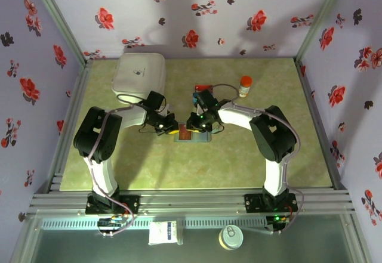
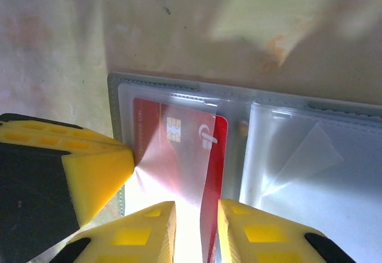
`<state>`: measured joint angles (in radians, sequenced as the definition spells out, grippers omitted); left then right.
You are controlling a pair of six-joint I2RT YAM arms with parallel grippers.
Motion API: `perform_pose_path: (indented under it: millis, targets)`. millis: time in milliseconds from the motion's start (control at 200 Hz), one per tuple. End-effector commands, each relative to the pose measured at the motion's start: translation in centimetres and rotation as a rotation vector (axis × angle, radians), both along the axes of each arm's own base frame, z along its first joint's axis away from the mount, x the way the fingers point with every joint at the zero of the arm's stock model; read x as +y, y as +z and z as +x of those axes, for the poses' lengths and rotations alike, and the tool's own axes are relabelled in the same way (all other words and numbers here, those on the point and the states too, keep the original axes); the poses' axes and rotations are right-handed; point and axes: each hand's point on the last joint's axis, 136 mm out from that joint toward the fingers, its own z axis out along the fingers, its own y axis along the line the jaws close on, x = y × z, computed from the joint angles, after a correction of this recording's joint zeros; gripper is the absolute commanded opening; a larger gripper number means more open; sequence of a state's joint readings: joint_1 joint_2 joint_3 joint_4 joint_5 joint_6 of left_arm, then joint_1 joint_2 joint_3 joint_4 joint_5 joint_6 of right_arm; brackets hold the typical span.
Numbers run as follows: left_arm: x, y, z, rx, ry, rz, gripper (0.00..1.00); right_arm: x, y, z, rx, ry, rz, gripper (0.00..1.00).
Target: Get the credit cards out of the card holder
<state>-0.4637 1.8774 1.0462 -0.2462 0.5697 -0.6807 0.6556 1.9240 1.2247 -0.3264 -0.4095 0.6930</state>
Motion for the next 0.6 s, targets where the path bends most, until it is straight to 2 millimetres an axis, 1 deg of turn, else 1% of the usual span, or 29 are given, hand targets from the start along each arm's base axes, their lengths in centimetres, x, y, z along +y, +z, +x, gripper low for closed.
perform_pose_path:
  millis: [0, 70, 230, 315, 440, 595]
  targets:
    - [0.8, -1.5, -0.6, 0.039, -0.002, 0.038, 0.0, 0.8, -0.1, -0.3, 0.02, -0.002, 0.044, 0.27]
    - [0.7, -1.5, -0.7, 0.04, -0.006, 0.037, 0.0, 0.9, -0.6, -0.4, 0.033, -0.003, 0.044, 0.27]
    - [0.7, -1.4, -0.7, 0.037, -0.004, 0.036, 0.0, 1.5, -1.0, -0.3, 0.048, -0.007, 0.073, 0.26]
    - [0.8, -1.5, -0.7, 0.04, -0.004, 0.038, 0.0, 1.2, -1.5, -0.5, 0.059, -0.011, 0.054, 0.27]
    - [0.8, -1.5, -0.7, 0.038, -0.002, 0.036, 0.0, 0.9, -1.3, -0.5, 0.046, -0.011, 0.046, 0.26]
    - [0.8, -1.4, -0.7, 0.035, -0.002, 0.036, 0.0, 0.7, -0.3, -0.3, 0.016, -0.018, 0.048, 0.27]
